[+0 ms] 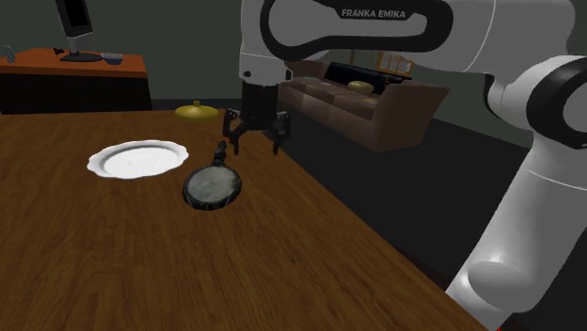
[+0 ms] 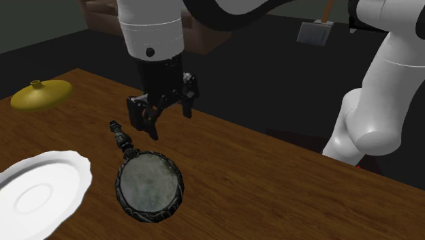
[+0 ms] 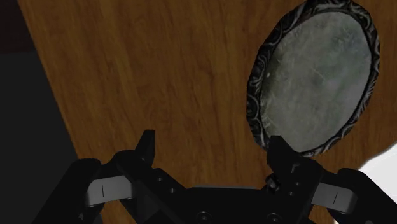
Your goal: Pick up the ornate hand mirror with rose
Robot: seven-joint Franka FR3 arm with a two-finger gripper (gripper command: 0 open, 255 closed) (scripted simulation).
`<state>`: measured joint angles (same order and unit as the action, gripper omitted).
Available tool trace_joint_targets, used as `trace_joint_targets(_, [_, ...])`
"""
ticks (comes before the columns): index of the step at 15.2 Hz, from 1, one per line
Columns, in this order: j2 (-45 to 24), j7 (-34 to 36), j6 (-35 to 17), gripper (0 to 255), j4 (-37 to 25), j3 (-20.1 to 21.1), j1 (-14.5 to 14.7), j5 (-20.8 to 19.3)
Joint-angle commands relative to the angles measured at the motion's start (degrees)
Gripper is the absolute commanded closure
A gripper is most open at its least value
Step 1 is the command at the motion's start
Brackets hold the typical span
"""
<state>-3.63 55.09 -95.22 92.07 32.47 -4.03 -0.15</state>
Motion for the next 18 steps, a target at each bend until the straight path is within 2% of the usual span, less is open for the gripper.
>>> trace_joint_targets(1, [-6.93,5.62,2.19,0,-7.92,0.88,1.85,-3.96])
trace_joint_targets(4, [-16.90,12.09,6.35,0,-20.49,0.46,6.34,-9.33])
trace_joint_targets(7, [-27.72,16.46,12.54,0,-36.77,-1.32,12.52,-14.18])
trace_joint_targets(14, [-24.95,16.57,5.26,0,-26.64,-1.21,10.02,-12.83])
trace_joint_targets(16, [-24.80,16.58,4.72,0,-25.94,-1.20,9.86,-12.77])
trace_joint_targets(17, [-24.68,16.55,4.68,255,-25.80,-1.19,9.78,-12.71])
trace_joint_targets(18, [-24.61,16.56,4.65,255,-25.71,-1.18,9.75,-12.69])
